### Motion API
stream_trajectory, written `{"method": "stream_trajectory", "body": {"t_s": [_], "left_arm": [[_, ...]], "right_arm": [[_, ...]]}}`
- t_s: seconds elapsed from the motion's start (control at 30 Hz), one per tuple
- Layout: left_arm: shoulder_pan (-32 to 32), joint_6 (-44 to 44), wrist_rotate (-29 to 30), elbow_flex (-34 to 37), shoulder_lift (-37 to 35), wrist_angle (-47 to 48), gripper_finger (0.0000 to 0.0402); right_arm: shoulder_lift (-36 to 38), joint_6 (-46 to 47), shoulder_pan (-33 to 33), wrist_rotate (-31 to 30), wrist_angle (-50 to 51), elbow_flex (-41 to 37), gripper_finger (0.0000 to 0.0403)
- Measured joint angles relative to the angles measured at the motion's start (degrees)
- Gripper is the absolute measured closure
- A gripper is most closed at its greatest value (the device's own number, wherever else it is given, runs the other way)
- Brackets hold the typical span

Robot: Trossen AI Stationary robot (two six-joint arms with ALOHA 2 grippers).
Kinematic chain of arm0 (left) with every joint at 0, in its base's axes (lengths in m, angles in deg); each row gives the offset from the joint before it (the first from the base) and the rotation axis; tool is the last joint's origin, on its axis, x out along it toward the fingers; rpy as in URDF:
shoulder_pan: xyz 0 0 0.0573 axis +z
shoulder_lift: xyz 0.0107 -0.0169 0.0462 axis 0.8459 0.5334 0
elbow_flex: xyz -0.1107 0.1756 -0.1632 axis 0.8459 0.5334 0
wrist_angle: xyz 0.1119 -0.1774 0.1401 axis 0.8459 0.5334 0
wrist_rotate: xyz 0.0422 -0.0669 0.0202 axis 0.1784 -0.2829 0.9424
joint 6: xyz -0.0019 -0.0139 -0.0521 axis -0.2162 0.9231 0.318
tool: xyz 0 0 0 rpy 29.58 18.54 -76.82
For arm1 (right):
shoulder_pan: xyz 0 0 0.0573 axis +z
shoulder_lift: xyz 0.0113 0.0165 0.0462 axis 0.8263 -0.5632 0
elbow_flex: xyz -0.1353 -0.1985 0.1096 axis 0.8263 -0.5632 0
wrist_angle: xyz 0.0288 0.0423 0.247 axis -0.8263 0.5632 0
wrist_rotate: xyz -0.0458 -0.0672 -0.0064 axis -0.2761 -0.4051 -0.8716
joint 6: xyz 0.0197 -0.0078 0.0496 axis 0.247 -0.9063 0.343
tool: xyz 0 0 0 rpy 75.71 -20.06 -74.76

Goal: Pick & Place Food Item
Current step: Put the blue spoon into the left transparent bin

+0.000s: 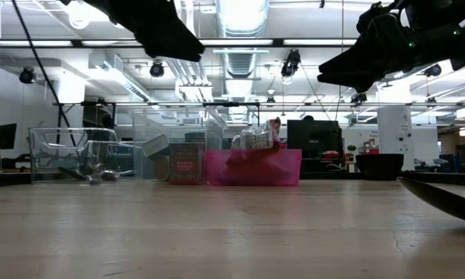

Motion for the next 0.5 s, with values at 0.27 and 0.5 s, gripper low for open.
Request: {"method": "stream_trajectory", "body": {"t_s": [0.27,0.5], "left_arm": [[-5.3,-15.4,-4.0,0.0,9.8,-6.1,0.0158],[-10.7,-30.0,-4.6,0.0,19.4,-16.5,0.0158]], "right_arm": [[0.0,0.1,0.0,0.0,0.0,0.0,0.0168],[0.0,0.0,0.0,0.0,0.0,0.0,0.0168]]}}
